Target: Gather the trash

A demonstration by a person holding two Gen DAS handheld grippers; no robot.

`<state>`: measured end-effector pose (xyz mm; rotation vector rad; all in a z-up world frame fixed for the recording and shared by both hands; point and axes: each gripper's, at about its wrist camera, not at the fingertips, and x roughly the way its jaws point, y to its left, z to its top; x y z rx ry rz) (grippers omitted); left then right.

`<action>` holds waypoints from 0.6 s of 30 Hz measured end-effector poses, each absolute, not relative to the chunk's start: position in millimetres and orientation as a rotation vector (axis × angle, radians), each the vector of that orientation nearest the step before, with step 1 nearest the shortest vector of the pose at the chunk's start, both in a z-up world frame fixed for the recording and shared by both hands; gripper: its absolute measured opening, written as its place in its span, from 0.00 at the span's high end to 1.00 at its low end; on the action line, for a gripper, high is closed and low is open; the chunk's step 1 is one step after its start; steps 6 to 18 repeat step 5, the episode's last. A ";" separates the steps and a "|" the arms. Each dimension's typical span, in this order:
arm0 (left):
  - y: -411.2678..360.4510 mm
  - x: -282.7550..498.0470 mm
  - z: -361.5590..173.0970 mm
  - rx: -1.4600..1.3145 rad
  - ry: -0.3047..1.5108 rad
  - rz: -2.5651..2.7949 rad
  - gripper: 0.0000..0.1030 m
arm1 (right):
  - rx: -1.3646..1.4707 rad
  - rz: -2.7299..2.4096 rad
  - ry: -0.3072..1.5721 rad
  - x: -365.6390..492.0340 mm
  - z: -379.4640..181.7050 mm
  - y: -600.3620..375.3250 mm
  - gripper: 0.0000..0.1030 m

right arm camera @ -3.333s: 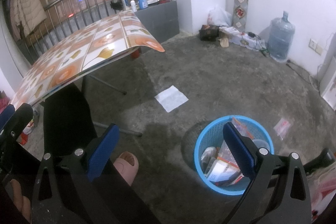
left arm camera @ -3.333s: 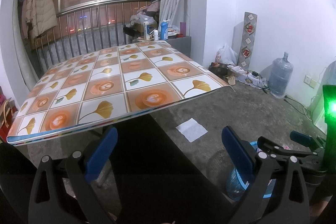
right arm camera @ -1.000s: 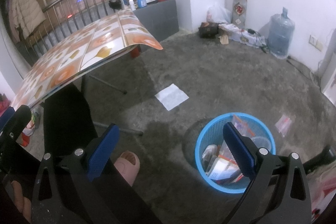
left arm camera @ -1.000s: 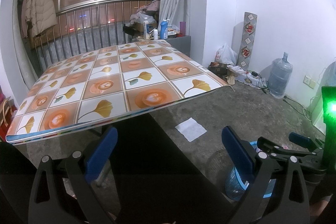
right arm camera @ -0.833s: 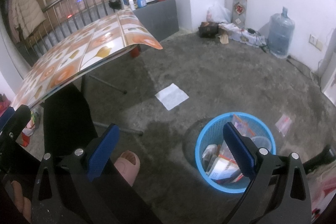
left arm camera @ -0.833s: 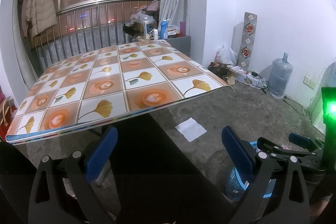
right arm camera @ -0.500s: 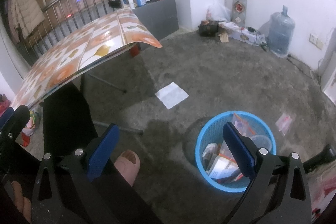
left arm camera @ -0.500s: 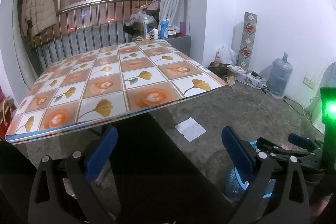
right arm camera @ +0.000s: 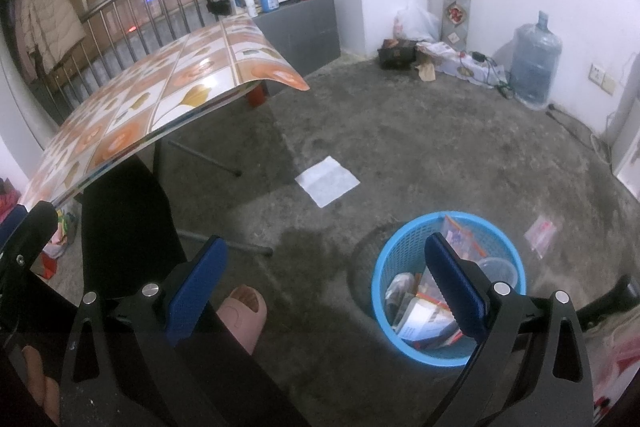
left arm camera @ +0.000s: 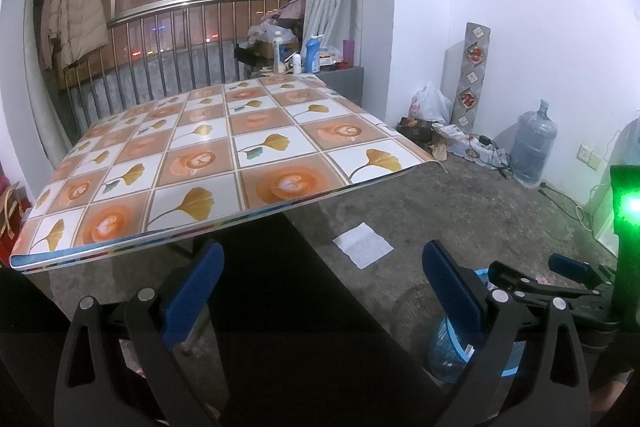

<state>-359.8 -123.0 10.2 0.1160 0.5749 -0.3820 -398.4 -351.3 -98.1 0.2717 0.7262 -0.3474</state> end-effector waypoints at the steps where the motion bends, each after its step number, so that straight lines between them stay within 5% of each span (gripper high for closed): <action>1: -121.9 -360.2 10.2 0.115 0.575 -0.382 0.05 | 0.270 -0.347 0.727 -397.2 -97.9 -352.3 0.08; 18: -121.9 -360.1 10.1 0.116 0.576 -0.382 0.05 | 0.271 -0.348 0.726 -397.1 -97.5 -352.5 0.08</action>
